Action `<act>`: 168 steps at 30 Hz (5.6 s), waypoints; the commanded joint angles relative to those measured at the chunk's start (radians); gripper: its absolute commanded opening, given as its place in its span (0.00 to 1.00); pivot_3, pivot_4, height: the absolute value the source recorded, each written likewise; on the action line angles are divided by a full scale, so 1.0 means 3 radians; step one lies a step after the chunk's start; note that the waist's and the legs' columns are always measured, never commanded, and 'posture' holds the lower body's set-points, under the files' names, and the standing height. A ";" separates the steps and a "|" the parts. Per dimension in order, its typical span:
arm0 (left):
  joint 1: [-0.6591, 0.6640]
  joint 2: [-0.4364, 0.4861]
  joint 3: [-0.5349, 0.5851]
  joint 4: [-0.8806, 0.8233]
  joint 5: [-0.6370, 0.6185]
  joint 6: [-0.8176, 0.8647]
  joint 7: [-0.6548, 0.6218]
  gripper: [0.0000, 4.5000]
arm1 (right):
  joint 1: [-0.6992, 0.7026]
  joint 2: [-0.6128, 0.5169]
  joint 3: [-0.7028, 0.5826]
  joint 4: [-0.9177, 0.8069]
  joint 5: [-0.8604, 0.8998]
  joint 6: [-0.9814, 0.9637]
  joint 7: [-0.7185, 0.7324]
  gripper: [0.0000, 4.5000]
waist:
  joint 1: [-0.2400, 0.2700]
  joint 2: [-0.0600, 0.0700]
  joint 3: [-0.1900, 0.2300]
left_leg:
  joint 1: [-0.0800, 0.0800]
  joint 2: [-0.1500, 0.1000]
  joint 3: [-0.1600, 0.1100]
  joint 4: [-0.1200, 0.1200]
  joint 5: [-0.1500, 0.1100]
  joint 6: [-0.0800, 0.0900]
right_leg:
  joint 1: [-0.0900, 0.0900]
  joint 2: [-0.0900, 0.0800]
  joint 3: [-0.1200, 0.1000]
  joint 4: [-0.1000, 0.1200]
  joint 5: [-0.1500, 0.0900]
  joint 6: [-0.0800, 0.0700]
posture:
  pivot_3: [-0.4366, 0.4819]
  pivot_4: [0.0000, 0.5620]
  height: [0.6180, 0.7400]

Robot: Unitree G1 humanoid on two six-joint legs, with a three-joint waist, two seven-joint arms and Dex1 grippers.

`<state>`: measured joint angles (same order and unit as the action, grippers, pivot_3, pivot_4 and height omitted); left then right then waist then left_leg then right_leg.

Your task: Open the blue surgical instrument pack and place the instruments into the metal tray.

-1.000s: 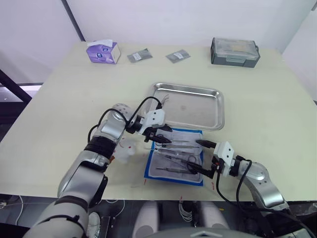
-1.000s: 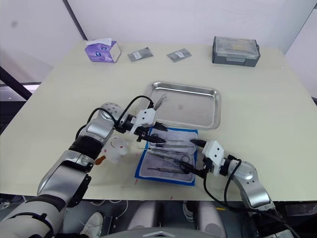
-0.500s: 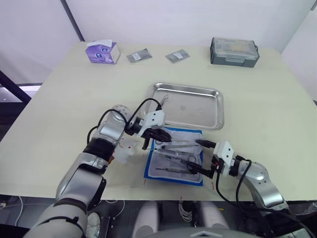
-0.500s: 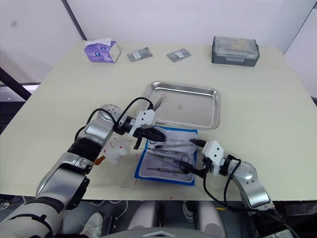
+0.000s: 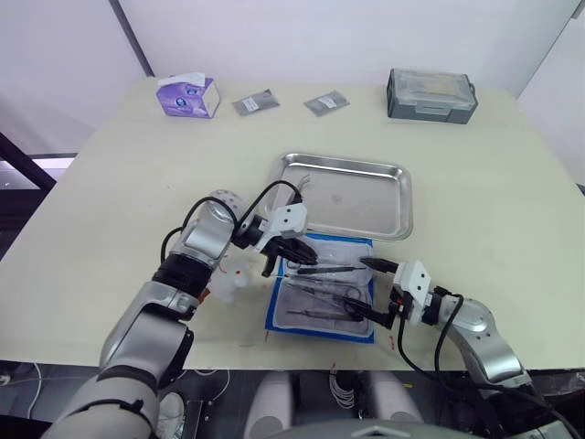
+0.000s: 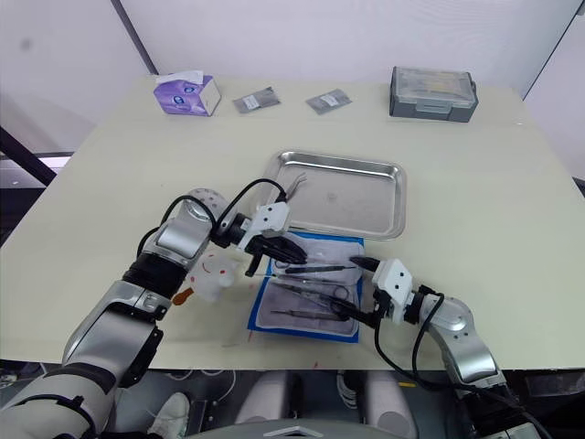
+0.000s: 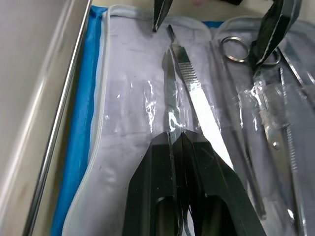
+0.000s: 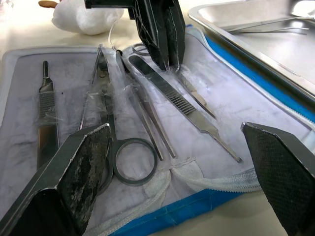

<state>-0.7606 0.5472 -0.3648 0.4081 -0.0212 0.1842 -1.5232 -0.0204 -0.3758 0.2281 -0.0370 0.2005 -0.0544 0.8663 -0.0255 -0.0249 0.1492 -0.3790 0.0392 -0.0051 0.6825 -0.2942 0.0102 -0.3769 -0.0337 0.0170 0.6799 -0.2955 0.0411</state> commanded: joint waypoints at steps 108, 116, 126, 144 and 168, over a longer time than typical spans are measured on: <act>-0.1011 0.0846 0.0270 -0.0394 -0.0951 0.1873 0.0379 0.01 | 0.0078 -0.0074 0.0139 0.0133 -0.0040 0.0397 0.0063 1.00 | -0.0025 0.0002 0.0006 | -0.0002 0.0000 -0.0002 0.0000 0.0000 0.0000 | -0.0002 0.0000 -0.0001 -0.0001 -0.0001 0.0000 | 0.48 0.27 1.00; -0.0820 0.0309 0.0667 -0.0857 -0.0932 0.2529 0.1555 0.01 | 0.0096 -0.0077 0.0134 0.0043 -0.0035 0.0507 0.0049 1.00 | -0.0025 0.0002 0.0006 | -0.0004 0.0000 -0.0006 0.0001 0.0000 0.0000 | -0.0002 0.0000 -0.0002 0.0000 0.0000 0.0000 | 0.48 0.27 1.00; -0.0342 -0.0532 0.0963 -0.1327 -0.0635 0.3089 0.3246 0.01 | 0.0096 -0.0109 0.0152 0.0037 -0.0060 0.0516 0.0051 1.00 | -0.0013 0.0003 0.0005 | -0.0004 -0.0002 -0.0008 0.0001 0.0001 -0.0002 | -0.0002 -0.0003 0.0005 0.0001 0.0001 0.0001 | 0.48 0.27 1.00; -0.0144 -0.0925 0.0972 -0.0780 -0.0469 0.2748 0.3841 0.01 | 0.0106 -0.0079 0.0187 -0.0012 -0.0089 0.0546 -0.0031 1.00 | -0.0002 0.0003 0.0005 | -0.0003 -0.0004 -0.0006 0.0002 0.0002 -0.0004 | -0.0001 -0.0005 0.0004 0.0000 0.0001 0.0001 | 0.48 0.27 1.00; -0.0248 -0.0919 0.1082 -0.0943 -0.0673 0.2933 0.3741 0.65 | 0.0124 -0.0084 0.0190 0.0017 -0.0119 0.0497 -0.0041 1.00 | -0.0004 0.0002 0.0005 | -0.0004 -0.0003 -0.0007 0.0001 0.0005 -0.0010 | -0.0001 -0.0005 0.0003 0.0000 0.0001 0.0001 | 0.48 0.27 1.00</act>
<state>-0.8191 0.2594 -0.0529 0.2005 -0.1945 1.0444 -0.3748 -0.0182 -0.3966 0.2380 -0.0990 0.1991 0.0598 0.8522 -0.0268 -0.0241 0.1506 -0.3802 0.0382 -0.0070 0.6828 -0.2916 0.0054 -0.3772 -0.0351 0.0178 0.6797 -0.2952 0.0414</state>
